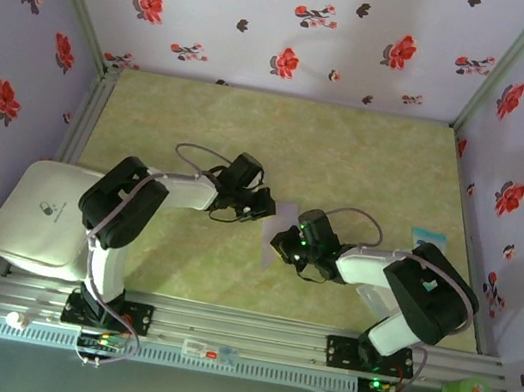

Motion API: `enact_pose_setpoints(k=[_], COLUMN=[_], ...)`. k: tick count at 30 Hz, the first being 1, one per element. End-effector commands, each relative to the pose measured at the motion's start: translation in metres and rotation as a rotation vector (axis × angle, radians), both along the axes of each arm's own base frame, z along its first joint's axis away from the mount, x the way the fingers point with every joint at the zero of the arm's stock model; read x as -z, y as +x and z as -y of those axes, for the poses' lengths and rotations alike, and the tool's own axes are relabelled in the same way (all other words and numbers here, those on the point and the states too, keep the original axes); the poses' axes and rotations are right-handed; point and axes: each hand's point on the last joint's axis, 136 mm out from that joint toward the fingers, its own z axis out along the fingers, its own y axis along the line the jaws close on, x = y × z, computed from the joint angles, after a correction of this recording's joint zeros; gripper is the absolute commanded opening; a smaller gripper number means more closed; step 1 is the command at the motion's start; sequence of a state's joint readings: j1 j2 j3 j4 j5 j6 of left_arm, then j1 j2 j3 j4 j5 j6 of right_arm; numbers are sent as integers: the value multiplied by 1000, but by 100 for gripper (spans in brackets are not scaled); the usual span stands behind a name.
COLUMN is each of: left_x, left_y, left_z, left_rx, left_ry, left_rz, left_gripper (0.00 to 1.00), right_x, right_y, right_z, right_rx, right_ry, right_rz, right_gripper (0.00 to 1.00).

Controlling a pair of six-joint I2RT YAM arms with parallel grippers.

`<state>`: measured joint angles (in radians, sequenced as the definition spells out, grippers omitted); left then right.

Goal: Fold a paper plane with a square sheet of paper (pick it up from the middle)
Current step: Fold the wing for the fifth time at the center of the table.

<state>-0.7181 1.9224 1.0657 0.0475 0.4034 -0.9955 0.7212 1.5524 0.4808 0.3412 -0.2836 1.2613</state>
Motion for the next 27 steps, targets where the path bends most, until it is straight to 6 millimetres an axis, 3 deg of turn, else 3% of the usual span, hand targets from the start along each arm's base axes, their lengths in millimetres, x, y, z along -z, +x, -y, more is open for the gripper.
enact_pose_setpoints(k=[1, 7, 10, 17, 27], left_x=[18, 32, 37, 41, 32], left_y=[-7, -15, -18, -24, -25], left_z=[-5, -16, -21, -25, -19], left_rx=[11, 14, 14, 21, 50], left_ry=[44, 87, 99, 101, 59], left_rz=[-56, -72, -82, -84, -67], left_gripper=[5, 2, 1, 0, 0], right_x=[11, -6, -12, -21, -26], right_y=[-7, -1, 6, 29, 49], right_z=[12, 16, 31, 62, 58], right_rx=[-11, -34, -26, 52, 55], right_ry=[-81, -117, -172, -141, -43], right_rz=[-10, 37, 42, 21, 0], right_gripper=[14, 21, 29, 33, 34])
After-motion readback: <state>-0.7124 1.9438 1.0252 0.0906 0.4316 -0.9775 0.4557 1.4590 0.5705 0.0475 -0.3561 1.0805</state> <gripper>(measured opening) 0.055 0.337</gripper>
